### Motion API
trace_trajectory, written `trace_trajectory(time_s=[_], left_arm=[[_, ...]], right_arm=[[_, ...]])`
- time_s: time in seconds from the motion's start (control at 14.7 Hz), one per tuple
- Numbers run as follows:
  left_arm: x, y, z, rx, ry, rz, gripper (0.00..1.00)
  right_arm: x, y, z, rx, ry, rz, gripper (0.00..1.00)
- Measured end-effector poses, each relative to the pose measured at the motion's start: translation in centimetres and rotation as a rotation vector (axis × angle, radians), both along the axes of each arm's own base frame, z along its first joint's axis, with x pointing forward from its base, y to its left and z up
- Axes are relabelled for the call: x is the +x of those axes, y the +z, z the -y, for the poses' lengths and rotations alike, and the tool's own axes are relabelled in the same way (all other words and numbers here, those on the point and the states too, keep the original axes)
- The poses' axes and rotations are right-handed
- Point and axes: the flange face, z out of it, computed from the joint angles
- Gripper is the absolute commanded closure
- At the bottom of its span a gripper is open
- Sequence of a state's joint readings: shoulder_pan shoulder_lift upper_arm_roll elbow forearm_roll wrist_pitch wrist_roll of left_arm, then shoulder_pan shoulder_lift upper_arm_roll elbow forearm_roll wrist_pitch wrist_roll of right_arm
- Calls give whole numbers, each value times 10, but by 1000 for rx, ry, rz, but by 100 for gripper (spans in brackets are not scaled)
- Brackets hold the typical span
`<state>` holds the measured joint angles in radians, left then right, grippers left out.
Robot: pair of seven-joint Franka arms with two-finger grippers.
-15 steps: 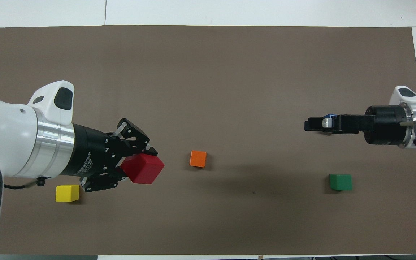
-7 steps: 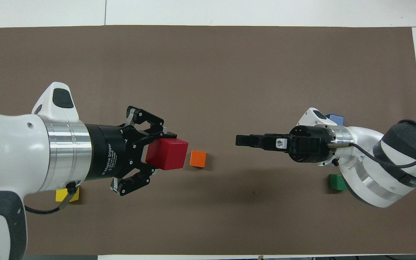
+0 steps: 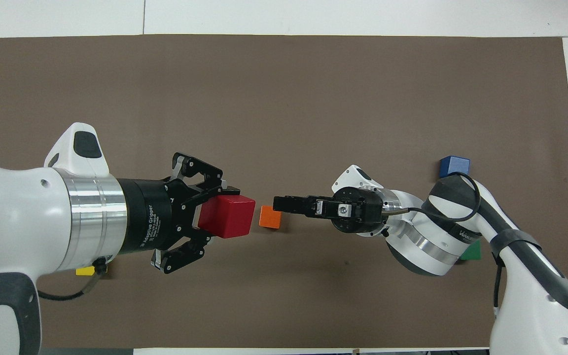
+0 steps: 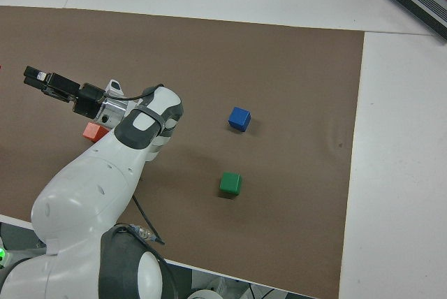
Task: Transfer red block to right arm and stack on blue block
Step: 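Lift the red cube with the left gripper while the right gripper approaches, then close the right gripper on the red cube held by the left gripper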
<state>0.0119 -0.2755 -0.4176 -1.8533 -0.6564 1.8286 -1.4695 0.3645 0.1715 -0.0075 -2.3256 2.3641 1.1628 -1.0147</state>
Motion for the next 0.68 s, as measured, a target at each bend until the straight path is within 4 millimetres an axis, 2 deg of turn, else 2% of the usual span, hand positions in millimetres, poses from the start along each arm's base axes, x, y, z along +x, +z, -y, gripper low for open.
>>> trace_trajectory(time_s=[0.2, 0.48, 0.68], left_arm=[[-2, -1, 4, 0, -8, -2, 100], [-4, -3, 5, 1, -10, -5, 100], [-5, -5, 5, 3, -11, -9, 100]], right_arm=[[5, 4, -2, -10, -19, 17, 0], [-2, -15, -26, -31, -33, 46, 0], [-2, -13, -43, -17, -48, 55, 0]])
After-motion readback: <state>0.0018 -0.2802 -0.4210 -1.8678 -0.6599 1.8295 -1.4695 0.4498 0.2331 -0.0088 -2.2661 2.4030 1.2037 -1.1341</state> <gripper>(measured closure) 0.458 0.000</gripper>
